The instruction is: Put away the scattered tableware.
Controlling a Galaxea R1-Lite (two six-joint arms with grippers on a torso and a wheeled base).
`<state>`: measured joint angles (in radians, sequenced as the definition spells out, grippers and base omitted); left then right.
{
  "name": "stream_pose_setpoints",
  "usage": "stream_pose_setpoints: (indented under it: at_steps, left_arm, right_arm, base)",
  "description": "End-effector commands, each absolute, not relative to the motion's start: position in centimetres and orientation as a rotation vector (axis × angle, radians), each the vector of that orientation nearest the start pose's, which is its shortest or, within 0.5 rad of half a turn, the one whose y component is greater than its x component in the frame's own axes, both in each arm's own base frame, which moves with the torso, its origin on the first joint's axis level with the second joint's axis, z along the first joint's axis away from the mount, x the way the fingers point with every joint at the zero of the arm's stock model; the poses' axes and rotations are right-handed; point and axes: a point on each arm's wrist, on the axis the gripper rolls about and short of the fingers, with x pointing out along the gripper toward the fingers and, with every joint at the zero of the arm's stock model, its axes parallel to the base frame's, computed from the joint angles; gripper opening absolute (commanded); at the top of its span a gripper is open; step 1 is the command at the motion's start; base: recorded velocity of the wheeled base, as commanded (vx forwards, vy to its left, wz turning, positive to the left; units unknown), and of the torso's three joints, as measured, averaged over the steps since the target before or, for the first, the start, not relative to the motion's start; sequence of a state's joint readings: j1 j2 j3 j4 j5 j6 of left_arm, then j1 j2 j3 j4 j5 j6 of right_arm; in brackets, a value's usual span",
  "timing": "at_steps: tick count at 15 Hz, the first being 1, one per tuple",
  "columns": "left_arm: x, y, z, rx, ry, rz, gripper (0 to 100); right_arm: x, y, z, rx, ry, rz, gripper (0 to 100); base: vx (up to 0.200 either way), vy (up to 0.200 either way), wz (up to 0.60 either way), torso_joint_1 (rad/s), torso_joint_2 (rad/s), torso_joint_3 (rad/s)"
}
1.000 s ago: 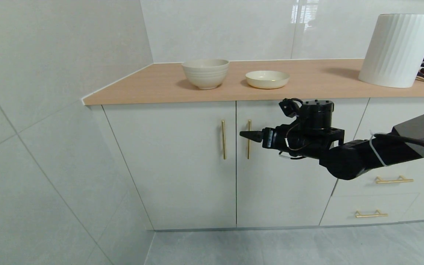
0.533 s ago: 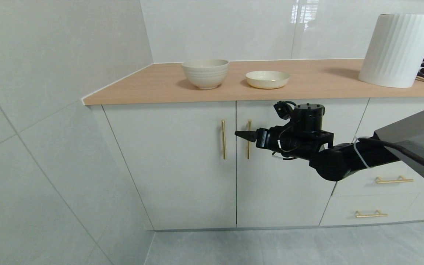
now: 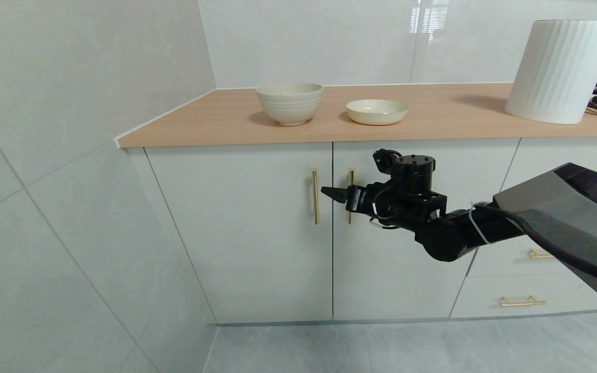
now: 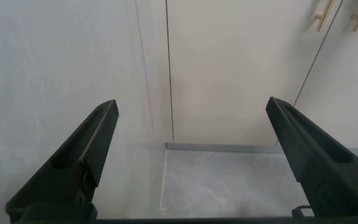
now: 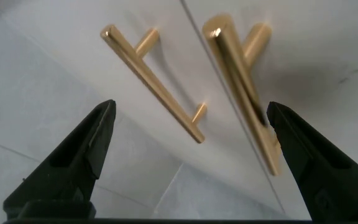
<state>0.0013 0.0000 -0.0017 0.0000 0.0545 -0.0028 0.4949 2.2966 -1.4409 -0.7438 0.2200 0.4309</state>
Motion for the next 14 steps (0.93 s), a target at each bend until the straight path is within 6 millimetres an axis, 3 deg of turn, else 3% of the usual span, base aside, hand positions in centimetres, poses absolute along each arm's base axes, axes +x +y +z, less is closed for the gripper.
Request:
stream_pose_setpoints:
  at_steps: [1,14]
  left_arm:
    - [-2.30,0.12,7.59,-0.005,-0.002,0.057,100]
    - [-2.30,0.12,7.59,-0.003,-0.002,0.057,100]
  right_arm:
    - [41.39,23.01,12.63,0.401,0.276,0.678,100]
    - [41.27,22.88,12.62,0.456,0.305,0.740,100]
  base:
    - [0.000,0.000,0.00,0.000,0.00,0.000]
    - [0.000,0.000,0.00,0.000,0.00,0.000]
